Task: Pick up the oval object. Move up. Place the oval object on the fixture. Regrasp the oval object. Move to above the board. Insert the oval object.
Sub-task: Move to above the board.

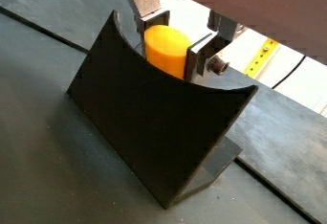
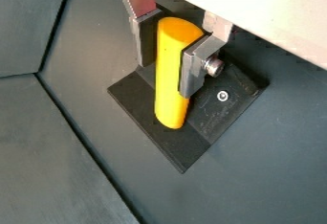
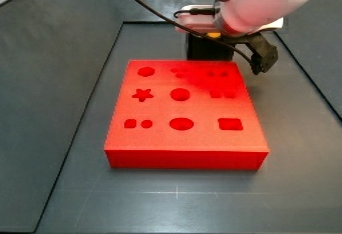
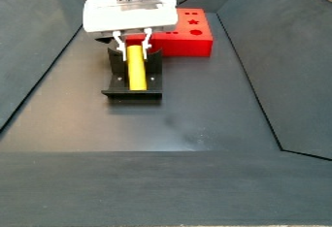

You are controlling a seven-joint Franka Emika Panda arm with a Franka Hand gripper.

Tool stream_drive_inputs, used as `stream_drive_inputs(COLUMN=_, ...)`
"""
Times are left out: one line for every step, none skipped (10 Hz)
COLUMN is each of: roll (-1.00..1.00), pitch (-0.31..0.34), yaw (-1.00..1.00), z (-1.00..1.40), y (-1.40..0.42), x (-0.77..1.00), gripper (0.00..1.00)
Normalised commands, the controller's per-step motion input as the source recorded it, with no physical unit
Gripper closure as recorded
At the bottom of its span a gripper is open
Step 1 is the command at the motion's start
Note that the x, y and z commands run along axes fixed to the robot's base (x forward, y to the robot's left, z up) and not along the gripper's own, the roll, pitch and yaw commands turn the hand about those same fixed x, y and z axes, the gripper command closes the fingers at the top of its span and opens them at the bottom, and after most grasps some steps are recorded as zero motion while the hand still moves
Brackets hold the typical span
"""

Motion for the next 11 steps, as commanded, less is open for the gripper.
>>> stream_drive_inputs(roll=-0.15, pitch=-0.222, yaw=-0.07, z=1.00, y=0.14, x=0.14, gripper=1.00)
stream_drive_inputs(roll=-0.14, pitch=-0.207, yaw=-0.09, z=1.00, y=0.14, x=0.14, gripper=1.00)
stream_drive_inputs(roll=-0.14, pitch=-0.188, yaw=-0.12, z=1.00, y=0.13, x=0.13, gripper=1.00)
stream_drive_inputs(roll=-0.12, pitch=-0.147, yaw=-0.16, z=1.00, y=0.13, x=0.11, gripper=1.00)
stream_drive_inputs(roll=-0.11, pitch=-0.114, yaw=-0.18, z=1.00, y=0.12, x=0.10, gripper=1.00)
stream_drive_inputs(roll=-0.10, pitch=-0.066, yaw=-0.18, z=1.00, y=0.12, x=0.09, gripper=1.00)
stream_drive_inputs(roll=-0.09, pitch=-0.042, yaw=-0.18, z=1.00, y=0.12, x=0.08, gripper=1.00)
stream_drive_inputs(roll=-0.08, pitch=0.019, yaw=-0.15, z=1.00, y=0.12, x=0.06, gripper=1.00)
stream_drive_inputs(roll=-0.07, pitch=0.043, yaw=-0.14, z=1.00, y=0.11, x=0.06, gripper=1.00)
stream_drive_inputs(roll=-0.06, pitch=0.096, yaw=-0.10, z=1.00, y=0.10, x=0.04, gripper=1.00)
stream_drive_inputs(roll=-0.06, pitch=0.123, yaw=-0.07, z=1.00, y=0.09, x=0.03, gripper=1.00)
